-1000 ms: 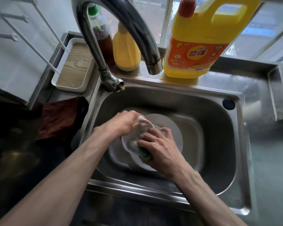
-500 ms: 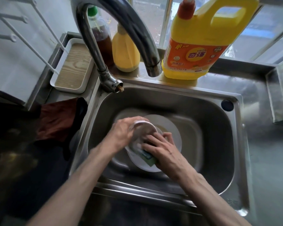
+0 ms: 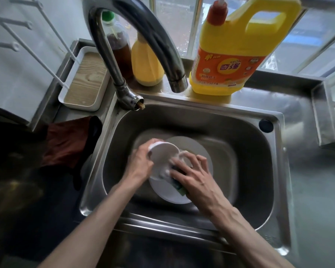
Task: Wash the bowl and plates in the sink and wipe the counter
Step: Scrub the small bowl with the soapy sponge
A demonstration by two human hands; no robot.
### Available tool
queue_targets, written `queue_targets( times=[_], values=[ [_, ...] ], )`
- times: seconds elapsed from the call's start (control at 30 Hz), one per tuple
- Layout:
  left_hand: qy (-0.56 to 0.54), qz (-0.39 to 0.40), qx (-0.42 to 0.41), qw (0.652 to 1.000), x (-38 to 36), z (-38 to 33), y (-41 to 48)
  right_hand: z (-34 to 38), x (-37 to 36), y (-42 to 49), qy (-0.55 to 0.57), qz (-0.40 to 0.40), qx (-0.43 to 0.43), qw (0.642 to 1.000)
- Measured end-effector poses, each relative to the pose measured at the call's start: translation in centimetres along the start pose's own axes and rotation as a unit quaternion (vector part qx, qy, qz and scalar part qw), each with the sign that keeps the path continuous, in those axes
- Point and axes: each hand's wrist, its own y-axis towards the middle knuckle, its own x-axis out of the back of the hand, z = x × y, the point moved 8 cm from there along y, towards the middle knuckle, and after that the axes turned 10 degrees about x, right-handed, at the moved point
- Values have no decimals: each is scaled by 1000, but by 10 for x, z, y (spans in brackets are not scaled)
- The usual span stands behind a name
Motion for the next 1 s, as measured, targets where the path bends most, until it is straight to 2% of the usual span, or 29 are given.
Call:
queue_targets(
  times=[0.1, 0.27, 0.37, 0.63, 0.77, 1.0],
  values=[
    [60, -28, 11, 998, 12, -2, 9, -10, 17, -16, -53, -48, -67, 995],
    [-19, -19, 106, 994, -7, -5, 18, -46, 35, -60, -43, -161, -259, 951],
    [-27, 25, 124, 992, -44, -22, 15, -64, 56, -83, -17, -225, -324, 919],
    [35, 92, 59, 993, -132, -73, 15, -94, 101, -105, 6, -297, -363, 883],
    [70, 94, 62, 991, -162, -85, 18, -98, 104, -105, 17, -291, -353, 889],
    [45, 75, 49, 995, -184, -89, 24, -108, 90, -109, 35, -263, -356, 896]
  ],
)
